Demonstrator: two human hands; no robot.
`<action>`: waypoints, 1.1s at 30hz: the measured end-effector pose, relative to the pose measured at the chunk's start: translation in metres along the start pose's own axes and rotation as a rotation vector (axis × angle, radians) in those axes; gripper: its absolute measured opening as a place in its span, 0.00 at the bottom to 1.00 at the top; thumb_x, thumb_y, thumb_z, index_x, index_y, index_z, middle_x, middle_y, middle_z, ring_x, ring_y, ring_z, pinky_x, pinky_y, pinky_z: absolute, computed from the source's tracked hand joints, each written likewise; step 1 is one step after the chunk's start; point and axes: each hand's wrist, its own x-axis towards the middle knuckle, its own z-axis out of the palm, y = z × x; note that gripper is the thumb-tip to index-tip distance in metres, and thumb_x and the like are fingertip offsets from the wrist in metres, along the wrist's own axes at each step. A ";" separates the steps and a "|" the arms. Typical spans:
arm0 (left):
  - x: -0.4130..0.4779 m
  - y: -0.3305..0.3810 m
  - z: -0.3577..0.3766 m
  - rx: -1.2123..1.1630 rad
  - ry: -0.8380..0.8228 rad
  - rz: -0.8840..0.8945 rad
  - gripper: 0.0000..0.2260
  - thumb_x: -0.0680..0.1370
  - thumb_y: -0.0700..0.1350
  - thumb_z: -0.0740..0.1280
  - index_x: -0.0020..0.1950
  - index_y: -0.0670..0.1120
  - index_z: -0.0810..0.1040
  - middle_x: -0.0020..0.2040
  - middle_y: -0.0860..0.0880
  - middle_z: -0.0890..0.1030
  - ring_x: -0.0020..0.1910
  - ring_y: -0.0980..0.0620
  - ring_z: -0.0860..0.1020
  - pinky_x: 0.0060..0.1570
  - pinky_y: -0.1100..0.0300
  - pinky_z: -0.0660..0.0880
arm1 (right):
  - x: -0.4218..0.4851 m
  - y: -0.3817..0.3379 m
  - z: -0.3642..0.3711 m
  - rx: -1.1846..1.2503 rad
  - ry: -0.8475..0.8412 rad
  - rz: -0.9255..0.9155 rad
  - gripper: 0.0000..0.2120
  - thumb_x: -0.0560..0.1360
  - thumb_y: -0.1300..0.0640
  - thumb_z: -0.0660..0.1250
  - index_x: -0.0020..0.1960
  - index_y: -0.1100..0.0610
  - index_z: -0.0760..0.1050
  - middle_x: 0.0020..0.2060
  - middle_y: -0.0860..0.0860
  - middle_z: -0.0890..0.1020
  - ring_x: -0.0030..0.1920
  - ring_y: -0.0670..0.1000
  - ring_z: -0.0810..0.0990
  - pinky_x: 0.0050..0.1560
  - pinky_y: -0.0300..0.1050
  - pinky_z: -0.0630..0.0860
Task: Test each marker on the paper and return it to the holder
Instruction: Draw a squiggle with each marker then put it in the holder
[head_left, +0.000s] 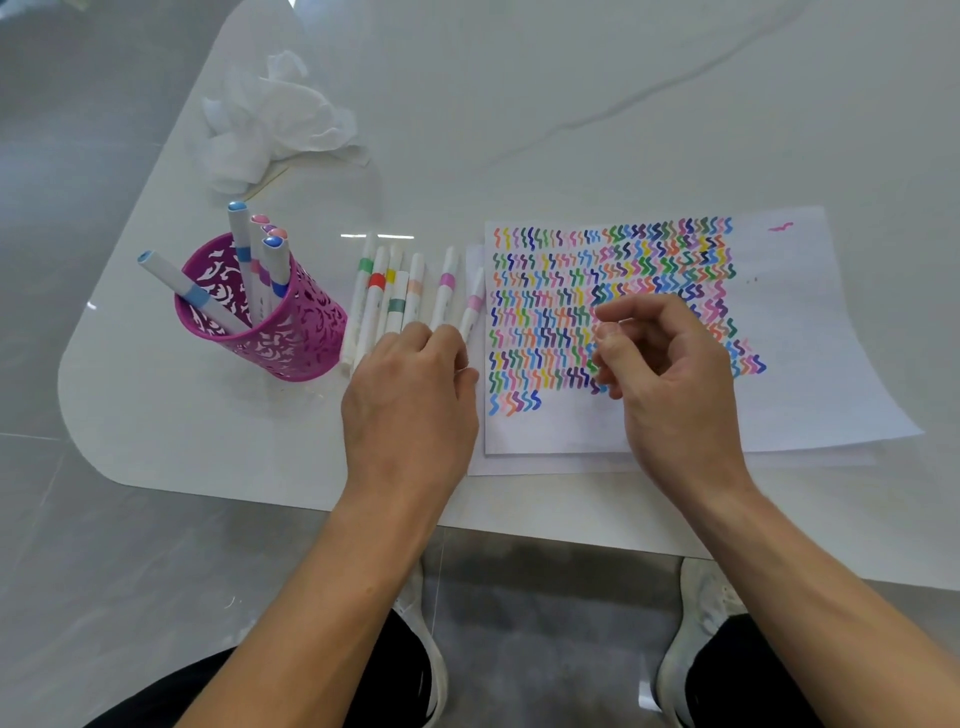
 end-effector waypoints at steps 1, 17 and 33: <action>-0.001 0.001 0.000 0.000 -0.006 -0.009 0.08 0.78 0.50 0.70 0.54 0.48 0.79 0.47 0.51 0.81 0.43 0.54 0.75 0.40 0.61 0.68 | 0.000 0.000 0.000 -0.006 0.000 0.000 0.05 0.82 0.60 0.68 0.54 0.51 0.79 0.40 0.49 0.83 0.41 0.50 0.83 0.43 0.45 0.83; 0.000 0.006 -0.011 -0.083 0.051 -0.099 0.14 0.78 0.50 0.70 0.61 0.45 0.82 0.49 0.49 0.84 0.39 0.55 0.74 0.44 0.63 0.71 | 0.001 0.006 0.003 -0.089 -0.080 0.078 0.03 0.82 0.56 0.69 0.53 0.49 0.79 0.43 0.48 0.84 0.44 0.49 0.84 0.41 0.34 0.78; -0.016 0.024 0.002 -0.686 -0.130 -0.029 0.08 0.75 0.49 0.73 0.53 0.54 0.83 0.37 0.59 0.82 0.36 0.58 0.81 0.39 0.67 0.78 | -0.002 -0.003 0.006 -0.017 -0.174 0.057 0.12 0.82 0.46 0.66 0.57 0.53 0.83 0.38 0.47 0.85 0.36 0.45 0.83 0.36 0.37 0.78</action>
